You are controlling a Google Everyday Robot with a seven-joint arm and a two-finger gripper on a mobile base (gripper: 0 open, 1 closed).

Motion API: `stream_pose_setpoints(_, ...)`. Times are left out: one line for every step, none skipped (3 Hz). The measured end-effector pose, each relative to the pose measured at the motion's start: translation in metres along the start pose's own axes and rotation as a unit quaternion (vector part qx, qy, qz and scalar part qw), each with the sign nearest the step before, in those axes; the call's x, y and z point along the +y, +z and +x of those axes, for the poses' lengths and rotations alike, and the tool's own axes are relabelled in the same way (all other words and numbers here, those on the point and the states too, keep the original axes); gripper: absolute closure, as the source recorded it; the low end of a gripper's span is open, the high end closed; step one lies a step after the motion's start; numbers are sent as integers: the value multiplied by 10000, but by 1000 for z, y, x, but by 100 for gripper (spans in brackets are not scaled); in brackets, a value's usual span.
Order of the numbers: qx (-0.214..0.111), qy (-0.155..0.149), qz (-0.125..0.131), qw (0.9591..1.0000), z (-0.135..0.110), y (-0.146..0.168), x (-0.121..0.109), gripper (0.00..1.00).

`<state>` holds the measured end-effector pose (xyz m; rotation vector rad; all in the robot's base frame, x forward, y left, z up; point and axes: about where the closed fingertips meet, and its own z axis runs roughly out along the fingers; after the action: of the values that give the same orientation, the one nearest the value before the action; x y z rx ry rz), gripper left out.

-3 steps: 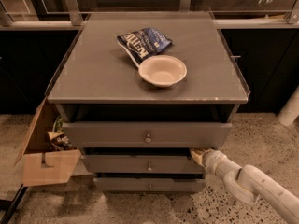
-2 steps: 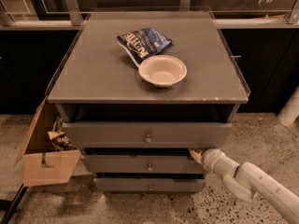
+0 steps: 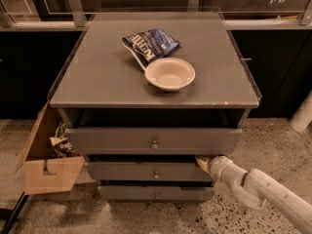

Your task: Open middle drawer

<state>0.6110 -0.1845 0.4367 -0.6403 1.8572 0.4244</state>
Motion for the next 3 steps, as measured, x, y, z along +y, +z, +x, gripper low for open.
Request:
stream_pose_setpoints(199, -60, -75, 9998, 13, 6, 6, 100)
stream_pose_setpoints(256, -94, -105, 9996, 12, 7, 7, 100)
stream_pose_setpoints(409, -189, -474, 9979, 20, 6, 10, 100)
